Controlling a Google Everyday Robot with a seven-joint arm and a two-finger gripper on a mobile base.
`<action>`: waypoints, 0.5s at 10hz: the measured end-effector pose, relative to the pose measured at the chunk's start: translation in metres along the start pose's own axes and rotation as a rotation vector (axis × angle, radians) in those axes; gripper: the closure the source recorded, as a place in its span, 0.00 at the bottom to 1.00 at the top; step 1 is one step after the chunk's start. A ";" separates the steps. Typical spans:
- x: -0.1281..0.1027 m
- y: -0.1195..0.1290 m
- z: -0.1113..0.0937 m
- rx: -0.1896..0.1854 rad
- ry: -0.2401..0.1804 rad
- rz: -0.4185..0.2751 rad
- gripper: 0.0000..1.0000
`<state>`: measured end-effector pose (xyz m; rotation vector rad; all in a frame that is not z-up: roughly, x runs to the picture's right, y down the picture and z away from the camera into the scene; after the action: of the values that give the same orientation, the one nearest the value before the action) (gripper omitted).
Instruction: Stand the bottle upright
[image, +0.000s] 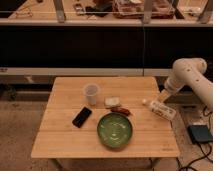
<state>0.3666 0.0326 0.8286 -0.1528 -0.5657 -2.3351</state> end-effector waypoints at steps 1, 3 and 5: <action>-0.012 0.004 0.000 -0.012 0.000 -0.007 0.33; -0.009 0.004 -0.001 -0.015 0.001 -0.012 0.33; -0.010 0.004 -0.001 -0.015 0.001 -0.011 0.33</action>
<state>0.3766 0.0353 0.8263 -0.1565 -0.5499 -2.3505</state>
